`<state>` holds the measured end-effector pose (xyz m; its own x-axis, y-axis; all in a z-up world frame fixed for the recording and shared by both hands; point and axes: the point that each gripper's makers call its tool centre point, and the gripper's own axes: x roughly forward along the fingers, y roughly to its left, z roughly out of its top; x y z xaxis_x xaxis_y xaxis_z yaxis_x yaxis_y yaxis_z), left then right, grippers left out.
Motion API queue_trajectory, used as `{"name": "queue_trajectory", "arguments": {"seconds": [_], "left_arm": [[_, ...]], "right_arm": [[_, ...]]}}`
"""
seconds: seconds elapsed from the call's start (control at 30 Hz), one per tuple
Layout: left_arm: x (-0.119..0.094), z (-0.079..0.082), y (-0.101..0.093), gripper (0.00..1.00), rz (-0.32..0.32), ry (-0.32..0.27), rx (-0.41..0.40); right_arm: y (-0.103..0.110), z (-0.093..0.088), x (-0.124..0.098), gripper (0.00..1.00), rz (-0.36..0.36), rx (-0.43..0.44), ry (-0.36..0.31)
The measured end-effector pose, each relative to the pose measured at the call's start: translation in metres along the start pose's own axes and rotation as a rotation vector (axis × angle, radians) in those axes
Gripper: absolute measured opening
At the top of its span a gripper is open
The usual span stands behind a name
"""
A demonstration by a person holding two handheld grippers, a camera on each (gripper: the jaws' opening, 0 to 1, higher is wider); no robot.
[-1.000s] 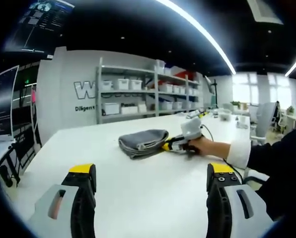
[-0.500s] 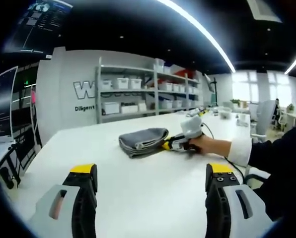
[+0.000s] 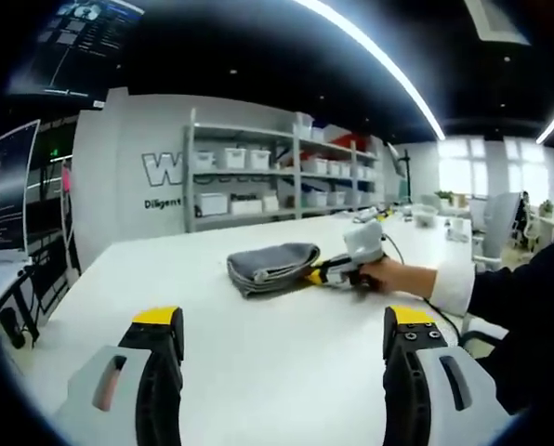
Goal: Open the folded towel by lifting each exposed corner and separating the folded layers until the towel lies flat within the target outline without major curled edges
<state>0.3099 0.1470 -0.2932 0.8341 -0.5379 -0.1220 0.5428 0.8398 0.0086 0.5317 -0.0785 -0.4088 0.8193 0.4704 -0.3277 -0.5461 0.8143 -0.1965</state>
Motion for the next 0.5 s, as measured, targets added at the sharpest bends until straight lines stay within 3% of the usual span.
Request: {"name": "queue_trajectory", "arguments": {"seconds": [0.17, 0.5], "left_arm": [[-0.002, 0.01, 0.005, 0.87, 0.033, -0.057, 0.012], [-0.006, 0.011, 0.019, 0.87, 0.071, -0.076, -0.01]], "right_arm": [[0.001, 0.0, 0.0, 0.04, 0.006, -0.001, -0.002], [0.007, 0.001, 0.0, 0.04, 0.025, -0.011, -0.007]]}}
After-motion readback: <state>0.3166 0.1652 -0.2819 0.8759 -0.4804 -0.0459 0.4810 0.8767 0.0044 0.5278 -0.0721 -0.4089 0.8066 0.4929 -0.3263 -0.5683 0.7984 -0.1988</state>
